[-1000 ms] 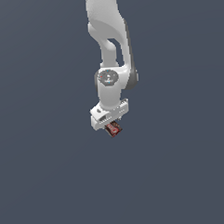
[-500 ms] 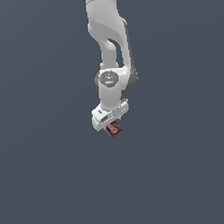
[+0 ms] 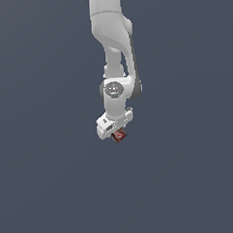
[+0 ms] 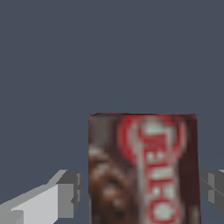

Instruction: Pick up the object and move it to a goal position.

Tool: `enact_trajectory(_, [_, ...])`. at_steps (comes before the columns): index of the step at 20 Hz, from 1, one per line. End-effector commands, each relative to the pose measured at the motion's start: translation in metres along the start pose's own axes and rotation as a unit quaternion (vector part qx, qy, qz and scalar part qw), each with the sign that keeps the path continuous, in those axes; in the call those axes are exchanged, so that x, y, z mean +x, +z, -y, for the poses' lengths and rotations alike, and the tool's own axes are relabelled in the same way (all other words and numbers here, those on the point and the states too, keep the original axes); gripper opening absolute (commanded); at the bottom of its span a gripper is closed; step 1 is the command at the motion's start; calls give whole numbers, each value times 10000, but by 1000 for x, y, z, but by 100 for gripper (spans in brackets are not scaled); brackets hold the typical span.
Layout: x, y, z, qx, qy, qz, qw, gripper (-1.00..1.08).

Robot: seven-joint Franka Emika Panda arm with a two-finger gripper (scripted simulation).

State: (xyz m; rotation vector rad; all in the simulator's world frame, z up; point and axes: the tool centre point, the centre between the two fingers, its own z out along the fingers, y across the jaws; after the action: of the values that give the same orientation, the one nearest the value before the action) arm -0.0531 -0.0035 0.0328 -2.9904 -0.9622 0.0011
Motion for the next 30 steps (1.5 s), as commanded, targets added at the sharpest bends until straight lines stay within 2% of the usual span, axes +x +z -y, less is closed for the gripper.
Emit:
enact_trajectory(1, [0,10,0,-1,-4,-2,10000,100])
enact_trajectory(6, [0,17,0,-2,-8,-2,10000,100])
enact_trajectory(7, [0,17,0,-2,-8,-2,10000,-100])
enact_trajectory(21, [5,12,2,-7,-6,-5,10000,-100])
enact_trajectory(30, [43,-27,29,-7,-6,-5,10000,-100])
